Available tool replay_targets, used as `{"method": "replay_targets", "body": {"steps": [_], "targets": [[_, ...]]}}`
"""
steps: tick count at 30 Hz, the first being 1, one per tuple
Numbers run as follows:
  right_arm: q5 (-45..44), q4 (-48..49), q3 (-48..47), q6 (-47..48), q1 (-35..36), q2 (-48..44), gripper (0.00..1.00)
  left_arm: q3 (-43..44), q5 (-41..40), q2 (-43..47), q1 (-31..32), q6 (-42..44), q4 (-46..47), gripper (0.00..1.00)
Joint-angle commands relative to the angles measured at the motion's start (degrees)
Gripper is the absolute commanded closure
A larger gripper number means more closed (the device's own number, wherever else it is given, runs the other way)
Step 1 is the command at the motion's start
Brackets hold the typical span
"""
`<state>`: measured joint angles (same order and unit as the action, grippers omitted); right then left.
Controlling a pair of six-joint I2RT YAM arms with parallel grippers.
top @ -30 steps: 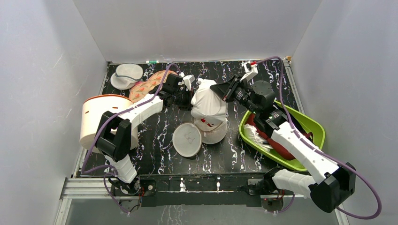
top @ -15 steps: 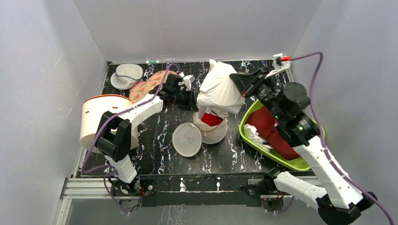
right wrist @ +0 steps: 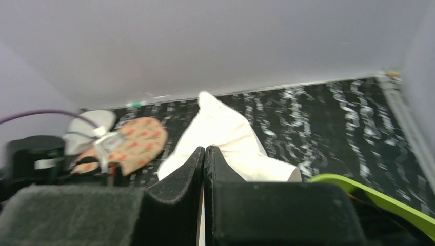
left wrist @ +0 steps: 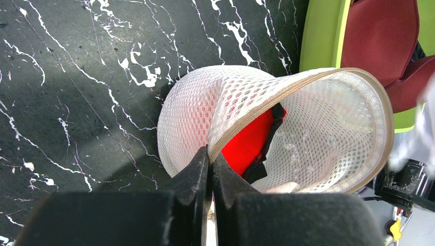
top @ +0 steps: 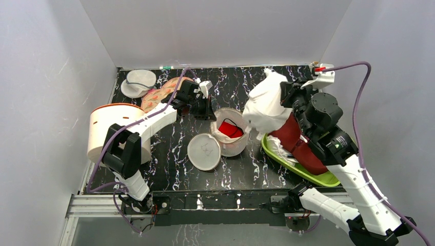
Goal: Unzip the laundry bag and remove the bra
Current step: Place the bra in the bin.
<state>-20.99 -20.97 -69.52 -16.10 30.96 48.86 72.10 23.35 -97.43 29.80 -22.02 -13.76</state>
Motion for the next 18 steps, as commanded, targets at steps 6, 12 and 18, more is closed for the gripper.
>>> {"method": "replay_targets", "body": {"steps": [6,12,18], "targets": [[-33.33,-9.71,1.43,-6.24,-0.4,2.72,1.0,0.68,0.82,3.49,0.08,0.65,-0.35,1.0],[-39.84,-15.24,2.11,-14.89,-5.12,4.97,1.0,0.8,0.56,3.63,0.07,0.82,-0.73,1.0],[-37.53,-19.95,9.44,-18.71,-15.43,3.94,1.0,0.77,0.52,4.32,0.08,0.84,-0.61,1.0]]}}
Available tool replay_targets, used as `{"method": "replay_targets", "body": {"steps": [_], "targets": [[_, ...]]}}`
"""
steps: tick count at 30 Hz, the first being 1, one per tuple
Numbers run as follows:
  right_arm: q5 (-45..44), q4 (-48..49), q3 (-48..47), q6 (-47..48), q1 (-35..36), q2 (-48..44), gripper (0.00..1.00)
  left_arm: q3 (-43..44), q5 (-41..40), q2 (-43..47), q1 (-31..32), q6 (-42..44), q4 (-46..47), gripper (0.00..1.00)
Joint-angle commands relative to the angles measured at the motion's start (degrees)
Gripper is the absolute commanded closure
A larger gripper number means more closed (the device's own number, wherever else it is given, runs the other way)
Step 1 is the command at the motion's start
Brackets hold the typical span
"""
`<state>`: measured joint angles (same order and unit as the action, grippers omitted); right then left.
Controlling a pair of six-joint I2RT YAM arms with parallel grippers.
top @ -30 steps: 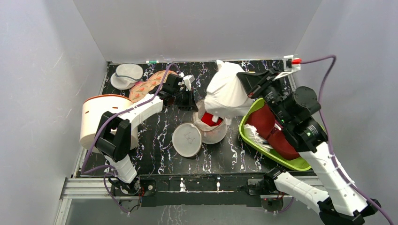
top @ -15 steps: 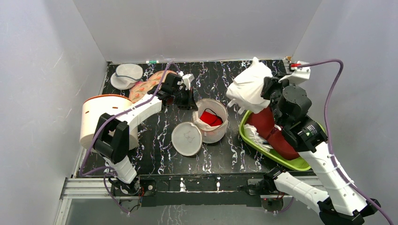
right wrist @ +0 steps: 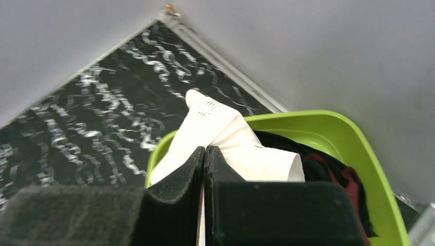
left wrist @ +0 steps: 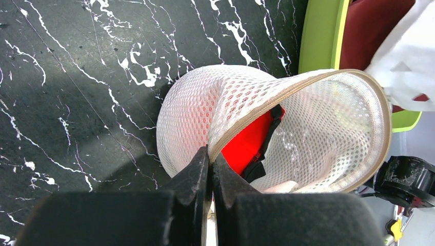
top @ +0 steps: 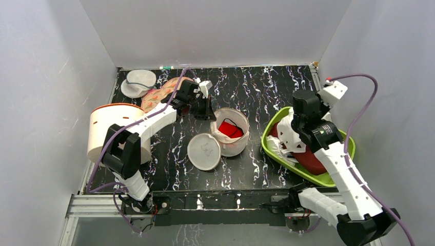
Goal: Unzip the laundry bag and remove the bra
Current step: Place the bra in the bin.
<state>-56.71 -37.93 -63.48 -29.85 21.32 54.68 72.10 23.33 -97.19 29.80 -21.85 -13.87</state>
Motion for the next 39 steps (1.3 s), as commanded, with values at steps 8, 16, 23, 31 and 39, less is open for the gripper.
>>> {"method": "replay_targets", "body": {"steps": [8,16,23,31,39], "targets": [[7.82,-3.69,15.57,-10.74,-15.73,-5.48,1.0,0.85,0.75,4.27,0.07,0.58,-0.51,1.0],[16.58,5.42,25.78,-12.07,-25.43,-5.06,1.0,0.77,0.53,4.34,0.08,0.66,-0.55,1.0],[17.8,3.3,23.31,-11.9,-26.45,-6.28,0.72,0.66,1.74,4.1,0.04,0.23,-0.12,1.0],[23.43,-0.77,11.76,-7.52,-26.33,-4.72,0.28,0.54,3.26,4.03,0.06,-0.21,0.42,1.0],[48.14,5.21,7.0,0.38,-26.13,-4.38,0.05,0.59,3.46,3.84,0.03,-0.21,0.46,1.0]]}}
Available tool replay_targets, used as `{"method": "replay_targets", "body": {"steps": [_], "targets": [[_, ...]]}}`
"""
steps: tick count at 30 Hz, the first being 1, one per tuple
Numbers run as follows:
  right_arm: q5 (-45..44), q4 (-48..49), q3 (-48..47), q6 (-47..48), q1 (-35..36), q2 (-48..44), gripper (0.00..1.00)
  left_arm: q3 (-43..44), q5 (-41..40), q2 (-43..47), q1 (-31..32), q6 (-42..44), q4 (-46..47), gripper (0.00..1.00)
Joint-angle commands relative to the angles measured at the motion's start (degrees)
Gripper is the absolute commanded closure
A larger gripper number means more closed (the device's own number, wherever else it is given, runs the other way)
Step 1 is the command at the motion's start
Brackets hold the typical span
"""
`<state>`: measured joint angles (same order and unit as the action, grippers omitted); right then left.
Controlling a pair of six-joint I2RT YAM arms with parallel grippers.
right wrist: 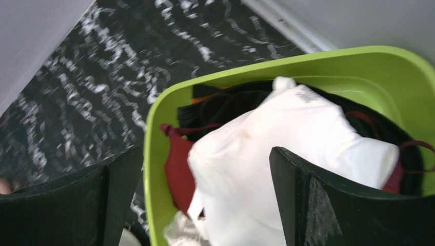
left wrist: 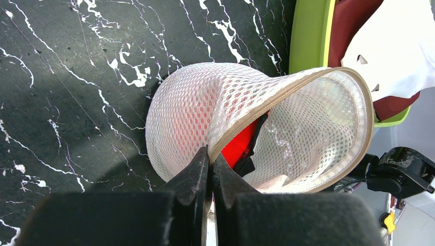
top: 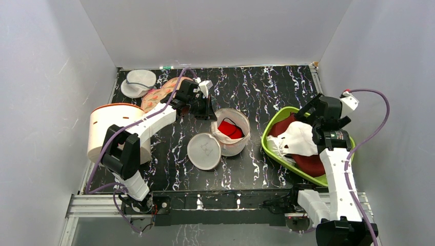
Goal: Unzip the laundry bag and remove the bra
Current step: Place the bra in the bin, then pick up the bra from the laundry bag.
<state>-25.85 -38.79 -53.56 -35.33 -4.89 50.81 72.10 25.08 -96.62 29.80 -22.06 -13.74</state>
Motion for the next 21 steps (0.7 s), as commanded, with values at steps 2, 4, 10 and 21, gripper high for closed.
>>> {"method": "replay_targets", "body": {"steps": [2,4,10,21], "targets": [[32.28,11.92,-1.75,7.44,0.12,0.08,0.06,0.5,2.18,3.19,0.08,-0.15,0.54,1.0],[44.15,19.15,1.18,5.81,0.07,0.18,0.03,0.42,2.4,3.06,0.06,-0.26,0.64,1.0],[63.45,39.06,9.48,-2.77,3.89,3.7,0.02,0.44,2.49,2.83,0.08,0.09,0.64,1.0],[27.42,23.01,-0.25,16.1,47.03,21.35,0.41,-2.81,2.06,6.83,0.08,5.07,5.52,1.0]]}}
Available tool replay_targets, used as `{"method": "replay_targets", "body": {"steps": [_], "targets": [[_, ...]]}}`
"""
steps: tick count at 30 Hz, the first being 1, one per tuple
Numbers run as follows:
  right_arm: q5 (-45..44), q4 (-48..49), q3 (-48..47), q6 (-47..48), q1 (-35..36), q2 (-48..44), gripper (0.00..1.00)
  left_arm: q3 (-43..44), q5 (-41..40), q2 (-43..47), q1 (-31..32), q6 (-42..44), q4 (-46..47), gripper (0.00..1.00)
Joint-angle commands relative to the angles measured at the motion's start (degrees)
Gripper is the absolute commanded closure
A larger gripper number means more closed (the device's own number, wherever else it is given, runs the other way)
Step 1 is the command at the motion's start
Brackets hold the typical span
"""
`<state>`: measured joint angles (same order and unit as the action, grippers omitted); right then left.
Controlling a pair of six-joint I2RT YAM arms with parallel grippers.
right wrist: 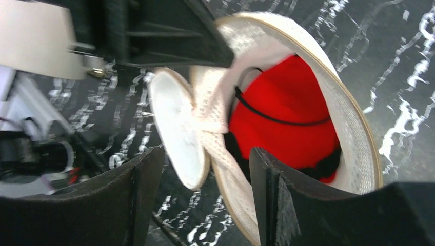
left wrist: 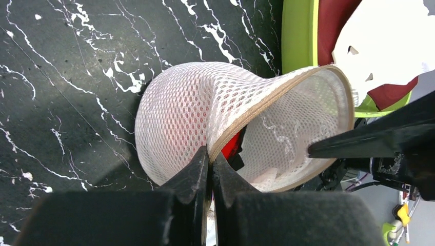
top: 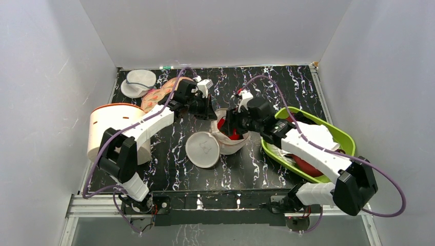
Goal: Unzip the laundry bag and remove the bra
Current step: Pick up the bra from the laundry bag.
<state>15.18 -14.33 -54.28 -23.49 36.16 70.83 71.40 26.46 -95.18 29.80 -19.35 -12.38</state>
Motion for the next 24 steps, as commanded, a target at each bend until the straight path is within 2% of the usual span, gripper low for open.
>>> {"method": "replay_targets", "body": {"steps": [1,2,3,4,7,9,12,14,16,24], "targets": [[-17.69,-2.66,-0.04,4.88,7.58,2.56,0.44,-2.94,1.21,5.89,0.06,2.59,5.51,1.0],[-23.15,-3.9,-0.69,5.63,9.73,4.27,0.5,-3.62,1.51,6.25,0.05,2.96,6.4,1.0],[-27.22,-4.96,-1.79,6.08,11.44,5.5,0.62,-3.8,1.51,6.35,0.04,3.42,6.45,1.0],[-30.66,-4.95,-2.23,6.37,13.28,6.61,0.68,-3.69,1.64,6.24,0.05,4.09,6.23,1.0],[-32.95,-1.09,-2.23,5.61,17.39,9.74,0.74,-3.38,1.93,5.76,0.07,5.18,5.65,1.0],[-29.14,2.59,-1.71,2.41,18.74,12.4,0.77,-3.37,2.77,5.43,-0.01,5.65,5.8,1.0],[-16.09,14.7,0.8,-2.68,19.53,14.74,0.8,-4.62,4.58,5.58,0.07,6.48,7.76,1.0],[-8.37,23.22,3.17,-5.73,19.66,15.26,0.8,-5.79,5.23,6.05,0.06,6.91,9.67,1.0],[-5.77,26.49,4.02,-6.55,19.65,15.24,0.79,-7.0,5.82,6.52,0.04,7.36,11.59,1.0],[-25.6,10.52,3.49,-1.2,19.2,6.51,0.44,-6.58,5.17,6.72,0.11,7.66,11.13,1.0]]}}
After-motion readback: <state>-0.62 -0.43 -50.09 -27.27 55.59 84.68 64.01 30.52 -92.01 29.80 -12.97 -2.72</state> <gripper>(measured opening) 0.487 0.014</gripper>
